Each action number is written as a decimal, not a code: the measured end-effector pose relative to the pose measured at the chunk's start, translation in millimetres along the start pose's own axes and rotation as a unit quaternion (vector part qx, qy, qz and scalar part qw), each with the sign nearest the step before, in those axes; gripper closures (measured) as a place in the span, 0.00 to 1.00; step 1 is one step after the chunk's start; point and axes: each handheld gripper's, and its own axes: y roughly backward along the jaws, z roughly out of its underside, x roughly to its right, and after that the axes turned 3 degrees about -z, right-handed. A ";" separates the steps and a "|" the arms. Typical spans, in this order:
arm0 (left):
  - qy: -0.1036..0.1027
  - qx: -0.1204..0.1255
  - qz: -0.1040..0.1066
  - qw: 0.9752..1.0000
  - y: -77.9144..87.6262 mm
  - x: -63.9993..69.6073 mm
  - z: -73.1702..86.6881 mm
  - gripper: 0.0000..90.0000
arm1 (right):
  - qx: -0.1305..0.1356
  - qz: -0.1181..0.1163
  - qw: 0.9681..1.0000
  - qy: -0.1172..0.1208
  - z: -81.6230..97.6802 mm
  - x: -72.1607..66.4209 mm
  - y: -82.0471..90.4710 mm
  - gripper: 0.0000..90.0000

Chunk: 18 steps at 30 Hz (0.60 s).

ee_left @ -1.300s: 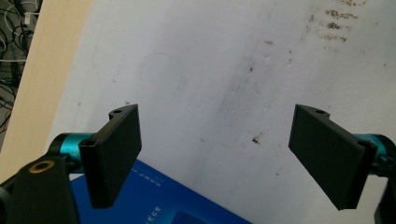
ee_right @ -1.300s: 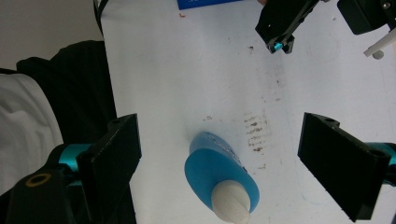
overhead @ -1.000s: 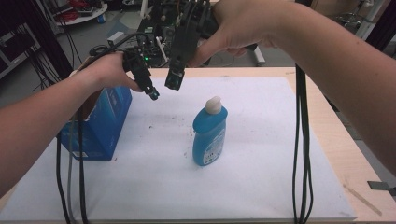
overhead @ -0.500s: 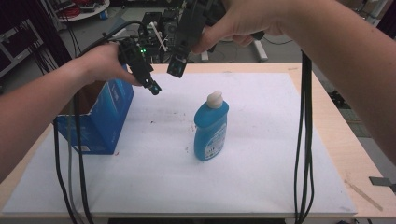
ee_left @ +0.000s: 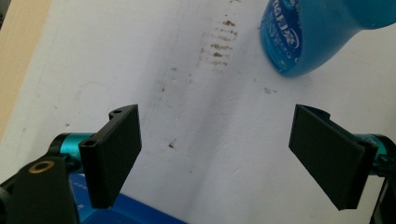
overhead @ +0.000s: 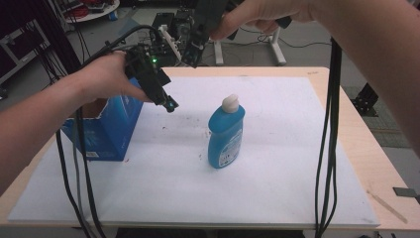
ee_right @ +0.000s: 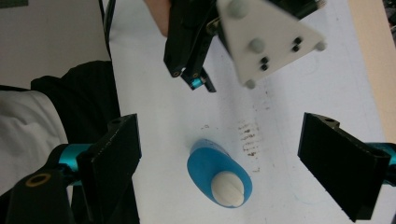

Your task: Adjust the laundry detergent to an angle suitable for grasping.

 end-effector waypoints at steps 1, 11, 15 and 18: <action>0.000 0.005 0.000 1.000 -2.0 3.5 0.1 0.19 | 0.000 0.001 1.000 0.001 0.0 -0.5 2.1 0.14; 0.032 0.076 0.022 0.996 -30.5 44.4 -2.5 0.19 | 0.001 0.008 1.000 -0.003 0.9 -2.8 9.9 0.14; 0.024 0.078 0.025 0.996 -37.6 53.6 -6.3 0.19 | 0.000 0.008 1.000 -0.002 0.6 -3.0 9.9 0.14; 0.026 0.085 0.025 0.996 -43.1 59.8 -9.1 0.19 | 0.001 0.008 1.000 -0.003 0.6 -3.6 10.0 0.14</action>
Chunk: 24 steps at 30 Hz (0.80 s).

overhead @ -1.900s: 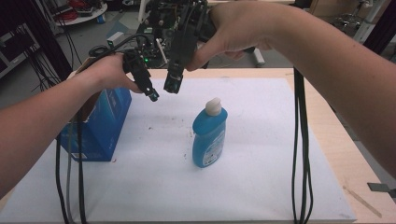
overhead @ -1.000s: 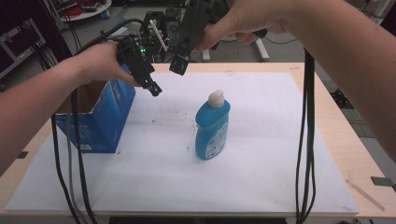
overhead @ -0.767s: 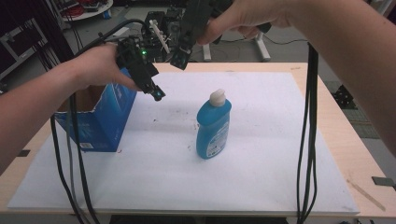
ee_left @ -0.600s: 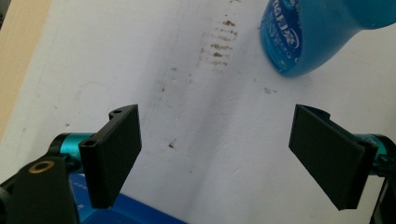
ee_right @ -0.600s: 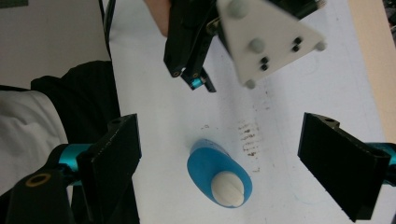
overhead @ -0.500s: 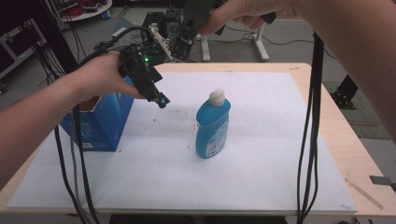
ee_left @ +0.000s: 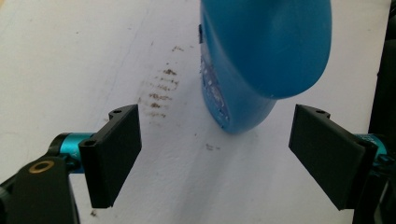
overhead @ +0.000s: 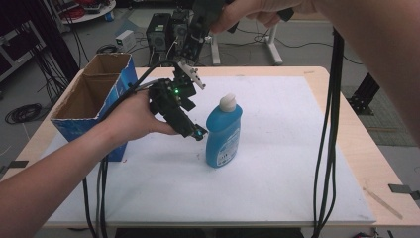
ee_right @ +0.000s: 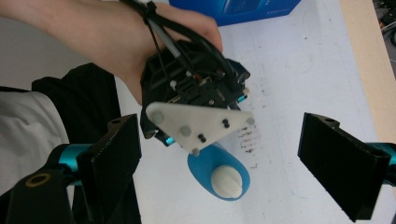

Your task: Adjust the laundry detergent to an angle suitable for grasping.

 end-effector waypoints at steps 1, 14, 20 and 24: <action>-0.001 0.000 0.001 1.000 -1.1 0.9 -0.5 0.19 | 0.000 0.000 1.000 0.000 0.1 0.0 0.1 0.14; 0.011 0.035 -0.019 0.999 -23.2 21.7 -9.6 0.19 | 0.002 0.000 1.000 0.001 -1.0 0.7 0.9 0.14; 0.014 0.031 -0.025 0.999 -32.7 26.8 -14.7 0.19 | -0.001 0.000 1.000 0.002 -1.6 0.1 -0.1 0.14; 0.022 0.034 -0.029 0.999 -36.1 29.2 -16.7 0.19 | 0.000 -0.001 1.000 0.001 -1.8 0.1 -0.1 0.14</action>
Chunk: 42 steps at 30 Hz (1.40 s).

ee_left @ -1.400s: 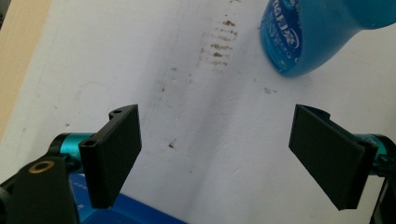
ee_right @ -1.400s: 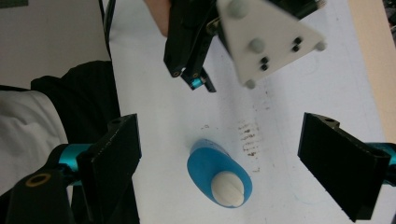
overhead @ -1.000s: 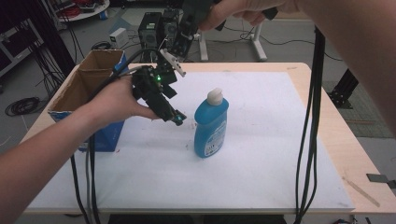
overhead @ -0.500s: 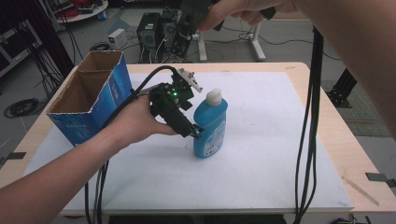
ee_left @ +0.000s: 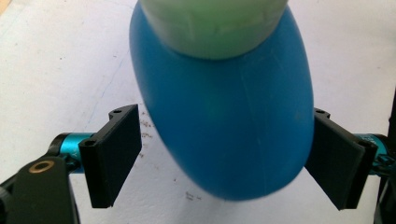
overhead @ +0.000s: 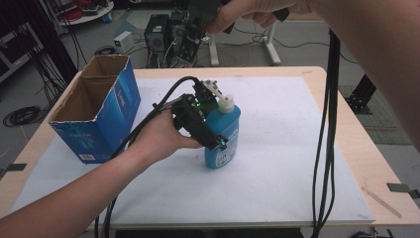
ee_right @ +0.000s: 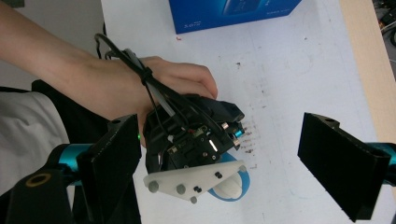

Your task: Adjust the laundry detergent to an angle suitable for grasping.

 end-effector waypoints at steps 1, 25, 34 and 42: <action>0.004 0.001 -0.004 1.000 -1.8 1.2 -0.9 0.19 | 0.000 0.000 1.000 -0.001 -0.1 -0.1 -0.2 0.14; 0.030 0.010 0.002 0.999 -3.2 1.1 -1.4 0.29 | -0.007 -0.001 1.000 0.000 -2.3 0.9 -4.4 0.14; 0.039 0.014 0.004 0.999 -4.5 0.5 -1.2 0.35 | -0.008 -0.003 1.000 0.000 -3.7 0.2 -6.0 0.14; 0.041 0.012 0.002 0.999 -6.1 0.1 -2.1 0.40 | -0.008 -0.003 1.000 0.001 -3.3 1.3 -6.0 0.14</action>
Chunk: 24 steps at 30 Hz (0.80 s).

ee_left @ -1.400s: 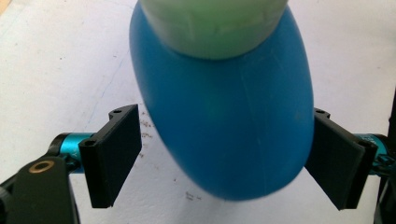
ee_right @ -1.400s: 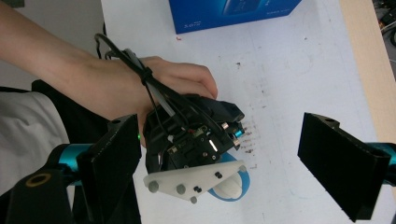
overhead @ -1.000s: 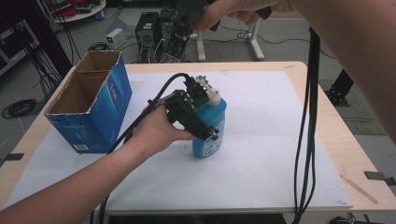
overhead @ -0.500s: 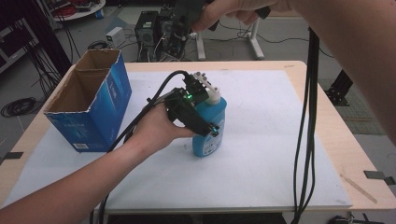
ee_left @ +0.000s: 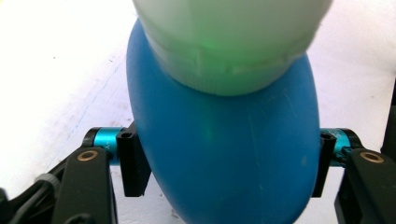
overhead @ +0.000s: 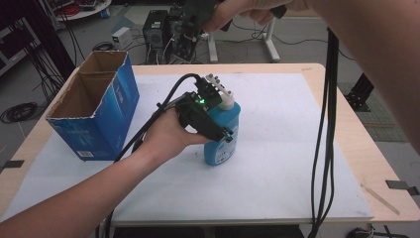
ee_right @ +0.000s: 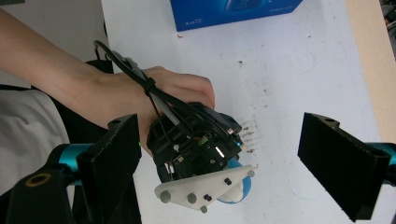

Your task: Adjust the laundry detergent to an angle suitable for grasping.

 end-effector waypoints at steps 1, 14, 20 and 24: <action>0.003 0.003 0.001 1.000 -0.8 0.0 0.1 0.40 | 0.000 0.000 1.000 0.000 0.0 0.1 0.1 0.14; 0.004 -0.002 -0.004 1.000 -3.0 0.8 -0.9 0.42 | 0.001 -0.001 1.000 0.001 2.0 0.3 1.0 0.14; 0.006 -0.003 -0.008 1.000 -2.8 1.6 -1.0 0.42 | 0.002 -0.002 1.000 0.000 2.4 -0.3 1.5 0.14; 0.005 -0.001 -0.013 1.000 -2.6 2.5 -1.0 0.43 | 0.002 -0.002 1.000 -0.001 3.1 0.3 0.9 0.14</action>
